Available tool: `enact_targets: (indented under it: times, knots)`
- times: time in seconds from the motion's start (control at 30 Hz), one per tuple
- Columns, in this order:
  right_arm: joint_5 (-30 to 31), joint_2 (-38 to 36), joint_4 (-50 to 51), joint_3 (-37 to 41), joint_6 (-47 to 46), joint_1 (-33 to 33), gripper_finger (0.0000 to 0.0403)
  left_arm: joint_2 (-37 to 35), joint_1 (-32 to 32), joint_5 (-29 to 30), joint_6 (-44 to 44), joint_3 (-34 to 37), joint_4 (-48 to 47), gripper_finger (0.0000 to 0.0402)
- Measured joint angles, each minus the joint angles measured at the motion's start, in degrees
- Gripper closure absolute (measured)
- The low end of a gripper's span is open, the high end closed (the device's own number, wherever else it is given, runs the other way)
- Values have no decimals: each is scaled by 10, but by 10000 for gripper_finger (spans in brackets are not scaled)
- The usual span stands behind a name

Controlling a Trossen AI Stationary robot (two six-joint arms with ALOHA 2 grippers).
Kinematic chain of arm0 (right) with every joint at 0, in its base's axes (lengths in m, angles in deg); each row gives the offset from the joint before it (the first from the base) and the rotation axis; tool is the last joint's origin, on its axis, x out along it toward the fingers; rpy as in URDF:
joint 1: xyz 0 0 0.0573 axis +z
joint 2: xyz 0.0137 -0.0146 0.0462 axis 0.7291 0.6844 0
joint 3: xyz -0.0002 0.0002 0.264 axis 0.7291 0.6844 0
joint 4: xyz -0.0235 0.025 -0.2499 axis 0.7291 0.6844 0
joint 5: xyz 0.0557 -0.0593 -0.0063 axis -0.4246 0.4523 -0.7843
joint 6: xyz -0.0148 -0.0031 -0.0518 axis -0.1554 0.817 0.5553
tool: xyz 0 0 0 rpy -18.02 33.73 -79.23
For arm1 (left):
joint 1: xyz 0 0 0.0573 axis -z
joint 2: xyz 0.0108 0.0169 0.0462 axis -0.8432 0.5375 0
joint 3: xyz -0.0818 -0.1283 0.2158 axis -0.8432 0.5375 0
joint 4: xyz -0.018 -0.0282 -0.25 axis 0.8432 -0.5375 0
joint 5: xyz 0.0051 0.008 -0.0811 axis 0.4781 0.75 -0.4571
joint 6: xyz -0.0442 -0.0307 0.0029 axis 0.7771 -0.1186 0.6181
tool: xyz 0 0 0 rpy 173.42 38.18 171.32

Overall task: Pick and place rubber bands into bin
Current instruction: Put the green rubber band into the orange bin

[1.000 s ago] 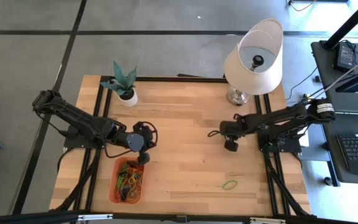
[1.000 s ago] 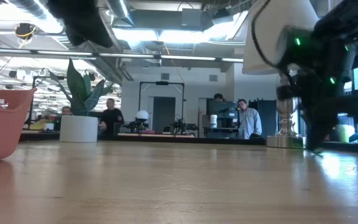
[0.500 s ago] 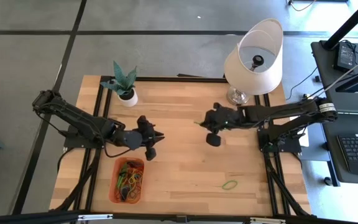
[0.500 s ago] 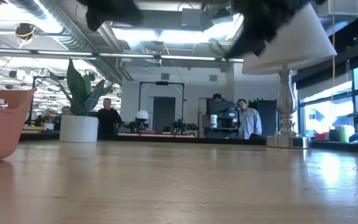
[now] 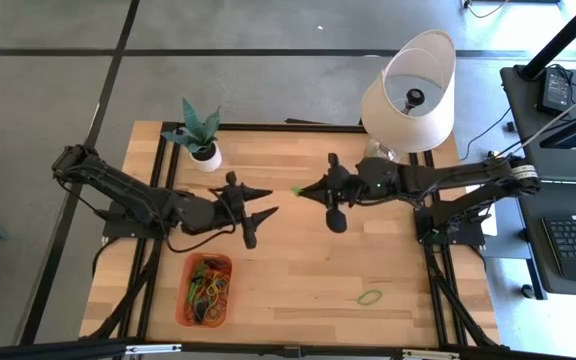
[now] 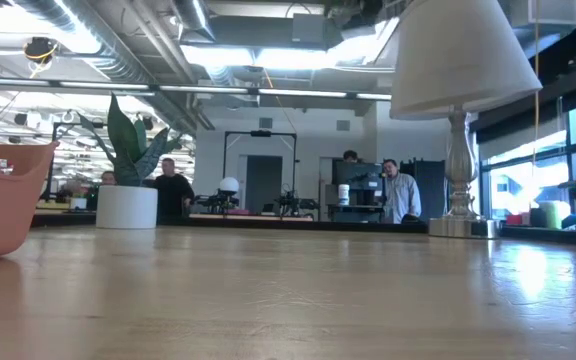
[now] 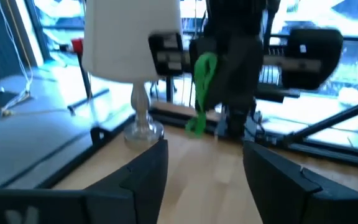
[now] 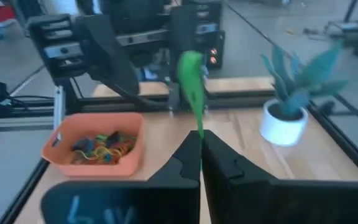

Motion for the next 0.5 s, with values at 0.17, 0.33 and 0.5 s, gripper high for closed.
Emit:
enact_targets:
  times: [0.17, 0.33, 0.5]
  knots:
    - [-21, 34, -45, 0, 15, 19, 401, 0, -8, -12, -33, 0, 34, 195]
    - [-21, 61, -83, 0, 17, 27, 400, 5, -20, -56, -18, 0, 37, 196]
    - [-21, 65, -88, 0, 13, 27, 401, 25, -23, -76, -12, 0, 39, 199]
